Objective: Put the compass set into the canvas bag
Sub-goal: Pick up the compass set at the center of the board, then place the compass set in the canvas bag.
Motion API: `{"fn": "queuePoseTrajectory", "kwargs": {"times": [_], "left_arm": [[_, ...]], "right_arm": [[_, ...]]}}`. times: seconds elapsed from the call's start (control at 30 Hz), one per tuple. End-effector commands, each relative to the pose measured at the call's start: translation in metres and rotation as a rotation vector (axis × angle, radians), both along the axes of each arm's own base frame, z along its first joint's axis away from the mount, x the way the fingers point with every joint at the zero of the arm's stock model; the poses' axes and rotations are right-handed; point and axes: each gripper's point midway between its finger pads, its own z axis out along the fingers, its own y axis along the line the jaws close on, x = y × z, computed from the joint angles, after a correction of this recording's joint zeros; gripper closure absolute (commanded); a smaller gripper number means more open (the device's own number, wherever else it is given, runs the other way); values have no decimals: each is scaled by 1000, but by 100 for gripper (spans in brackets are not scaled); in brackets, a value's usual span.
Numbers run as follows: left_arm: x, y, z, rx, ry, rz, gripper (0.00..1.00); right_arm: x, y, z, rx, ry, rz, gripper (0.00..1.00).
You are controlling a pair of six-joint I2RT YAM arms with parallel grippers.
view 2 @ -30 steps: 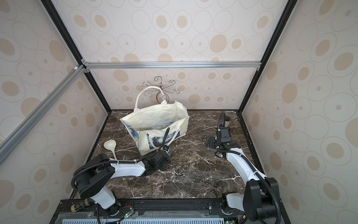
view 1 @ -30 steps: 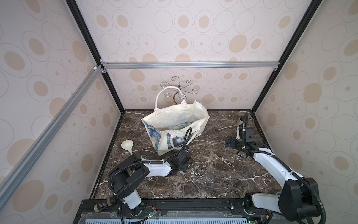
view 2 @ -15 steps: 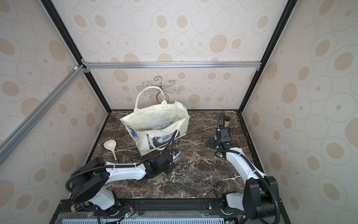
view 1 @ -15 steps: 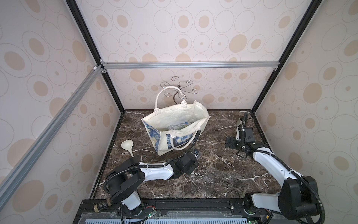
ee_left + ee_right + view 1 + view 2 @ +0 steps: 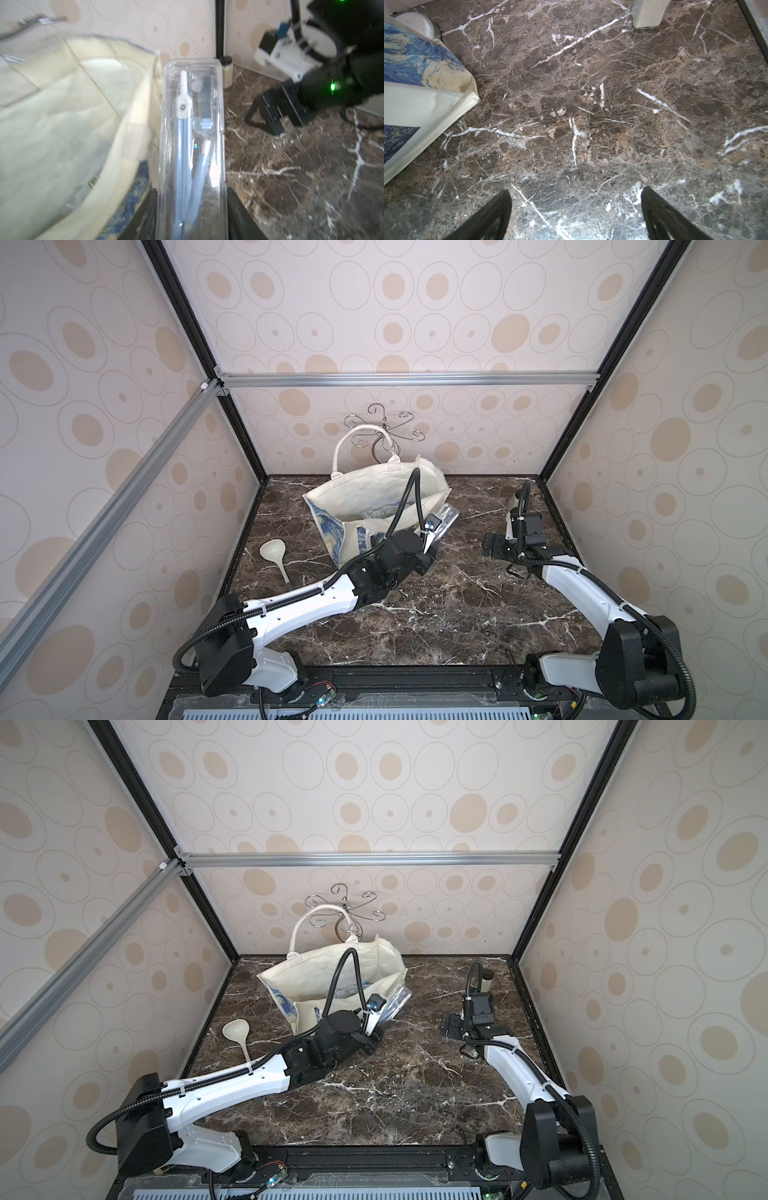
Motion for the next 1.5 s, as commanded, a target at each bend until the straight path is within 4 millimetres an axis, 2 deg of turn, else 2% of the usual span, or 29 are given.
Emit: {"fn": "queuePoseTrajectory", "kwargs": {"times": [0.0, 0.13, 0.27, 0.4, 0.63, 0.87, 1.03, 1.1, 1.27, 1.47], "left_arm": [[23, 26, 41, 49, -103, 91, 59], [51, 49, 51, 95, -124, 165, 59], [77, 72, 41, 139, -95, 226, 59], [99, 90, 13, 189, -39, 239, 59], [124, 109, -57, 365, 83, 284, 60], [135, 109, -90, 396, 172, 293, 59], [134, 106, -105, 395, 224, 283, 57], [133, 105, -108, 400, 235, 278, 52], [131, 108, -107, 391, 229, 282, 44], [130, 105, -93, 351, 205, 276, 38]], "right_arm": [[0, -2, 3, 3, 4, -7, 1], [-1, -4, 4, -6, -1, -10, 1], [-2, -5, 3, -11, 1, -12, 1], [-1, -4, 2, -13, 6, -12, 1], [-1, -5, -1, -15, 15, -14, 1], [-1, -5, 0, -16, 20, -15, 1], [-2, -6, 1, -20, 26, -15, 1], [-2, -6, 2, -22, 23, -15, 1], [-3, -8, 2, -30, 21, -19, 1], [-2, -6, 1, -22, 26, -15, 1]]}}
